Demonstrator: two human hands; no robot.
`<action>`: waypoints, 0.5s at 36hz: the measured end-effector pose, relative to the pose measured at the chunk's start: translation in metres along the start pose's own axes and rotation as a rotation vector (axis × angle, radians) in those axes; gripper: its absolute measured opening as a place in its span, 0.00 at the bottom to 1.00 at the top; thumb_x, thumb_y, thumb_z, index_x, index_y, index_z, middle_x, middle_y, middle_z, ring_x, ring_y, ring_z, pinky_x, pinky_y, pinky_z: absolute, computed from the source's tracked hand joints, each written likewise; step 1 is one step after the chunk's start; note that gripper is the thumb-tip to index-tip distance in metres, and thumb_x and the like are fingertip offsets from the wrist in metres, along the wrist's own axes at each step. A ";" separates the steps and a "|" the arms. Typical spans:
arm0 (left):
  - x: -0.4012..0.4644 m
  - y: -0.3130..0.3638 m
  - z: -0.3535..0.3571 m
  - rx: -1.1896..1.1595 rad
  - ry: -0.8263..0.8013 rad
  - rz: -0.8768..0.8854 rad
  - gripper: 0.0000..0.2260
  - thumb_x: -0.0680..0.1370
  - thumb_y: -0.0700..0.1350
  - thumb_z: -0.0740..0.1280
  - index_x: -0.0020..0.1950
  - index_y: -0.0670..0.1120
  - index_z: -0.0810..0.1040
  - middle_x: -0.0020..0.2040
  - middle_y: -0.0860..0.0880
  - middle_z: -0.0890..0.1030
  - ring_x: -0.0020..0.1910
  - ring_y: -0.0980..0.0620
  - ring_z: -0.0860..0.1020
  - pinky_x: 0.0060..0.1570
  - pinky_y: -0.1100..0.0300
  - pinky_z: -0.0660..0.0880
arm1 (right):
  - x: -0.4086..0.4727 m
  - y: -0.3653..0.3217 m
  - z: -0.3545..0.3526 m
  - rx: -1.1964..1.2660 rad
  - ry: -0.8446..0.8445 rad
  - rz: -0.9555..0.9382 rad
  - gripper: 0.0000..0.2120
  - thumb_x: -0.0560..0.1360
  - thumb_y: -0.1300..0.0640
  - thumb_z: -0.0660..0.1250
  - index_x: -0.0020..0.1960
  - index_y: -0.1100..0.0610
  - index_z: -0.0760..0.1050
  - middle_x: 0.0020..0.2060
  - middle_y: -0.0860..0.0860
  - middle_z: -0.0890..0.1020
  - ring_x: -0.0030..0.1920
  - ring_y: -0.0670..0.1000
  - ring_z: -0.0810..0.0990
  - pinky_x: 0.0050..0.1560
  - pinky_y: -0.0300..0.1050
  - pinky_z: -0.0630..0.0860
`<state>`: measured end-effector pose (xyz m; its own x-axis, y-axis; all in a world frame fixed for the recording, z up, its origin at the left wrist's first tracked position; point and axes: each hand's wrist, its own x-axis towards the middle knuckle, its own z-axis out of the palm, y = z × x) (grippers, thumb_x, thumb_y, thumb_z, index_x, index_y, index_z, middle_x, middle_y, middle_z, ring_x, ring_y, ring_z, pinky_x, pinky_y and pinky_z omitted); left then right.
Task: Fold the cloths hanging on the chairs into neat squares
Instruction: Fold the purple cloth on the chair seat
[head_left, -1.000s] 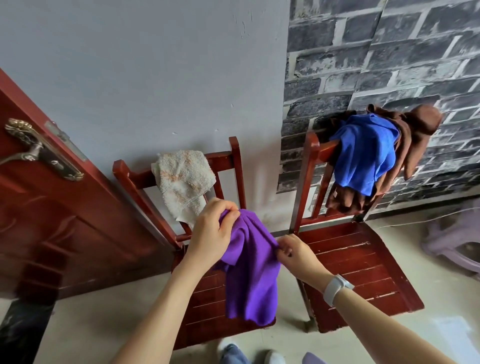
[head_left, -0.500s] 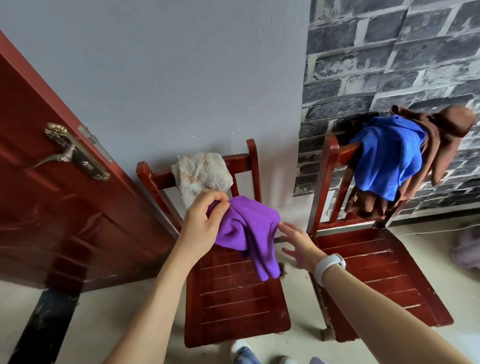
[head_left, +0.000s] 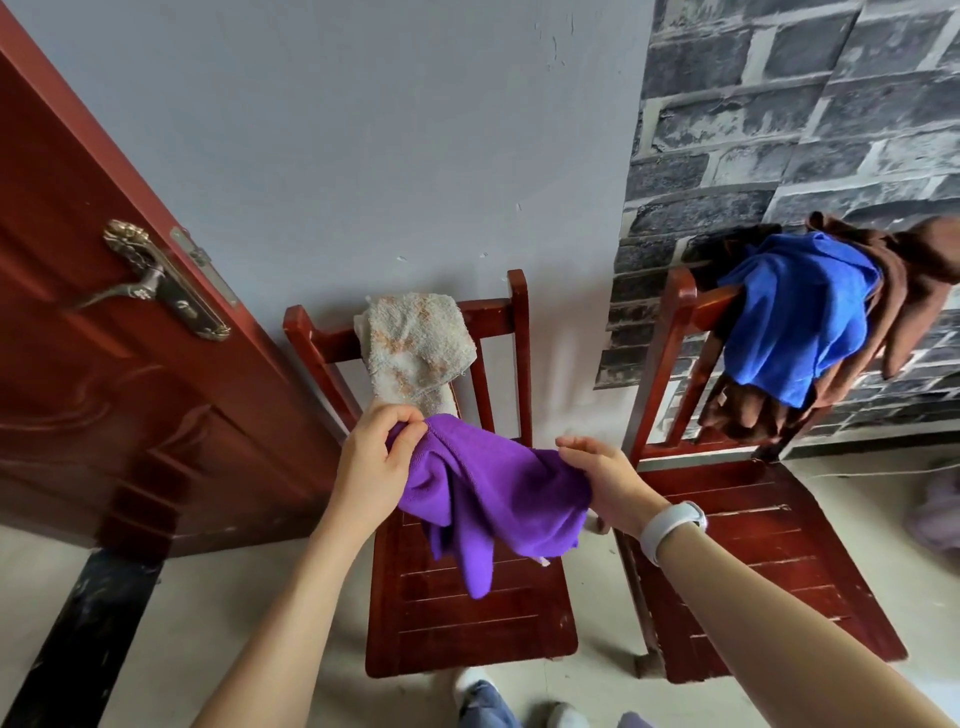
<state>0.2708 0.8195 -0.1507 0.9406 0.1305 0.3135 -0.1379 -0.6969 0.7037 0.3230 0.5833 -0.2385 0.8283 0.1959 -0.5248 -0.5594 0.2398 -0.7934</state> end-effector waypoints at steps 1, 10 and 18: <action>-0.001 -0.003 0.000 0.017 -0.001 -0.014 0.02 0.74 0.34 0.66 0.43 0.38 0.78 0.41 0.51 0.76 0.42 0.60 0.74 0.47 0.76 0.66 | 0.001 0.000 -0.002 -0.044 0.016 -0.006 0.08 0.75 0.69 0.60 0.46 0.59 0.75 0.36 0.55 0.78 0.38 0.52 0.76 0.39 0.41 0.72; -0.024 -0.054 -0.010 0.045 -0.003 -0.372 0.11 0.73 0.36 0.69 0.55 0.42 0.80 0.49 0.47 0.82 0.48 0.51 0.77 0.50 0.60 0.71 | 0.007 -0.003 -0.048 -0.353 0.279 -0.138 0.21 0.69 0.75 0.51 0.48 0.59 0.77 0.39 0.55 0.78 0.37 0.50 0.74 0.34 0.37 0.72; -0.018 -0.082 -0.018 0.131 0.098 -0.421 0.05 0.75 0.38 0.66 0.48 0.40 0.80 0.45 0.42 0.82 0.46 0.42 0.78 0.44 0.57 0.69 | -0.008 -0.020 -0.069 -0.043 0.056 0.149 0.04 0.71 0.65 0.59 0.39 0.61 0.72 0.31 0.55 0.76 0.31 0.52 0.75 0.31 0.42 0.73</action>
<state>0.2591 0.8871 -0.2023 0.8717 0.4834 0.0802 0.2970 -0.6514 0.6981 0.3295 0.5115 -0.2402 0.7371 0.1727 -0.6534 -0.6757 0.1711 -0.7170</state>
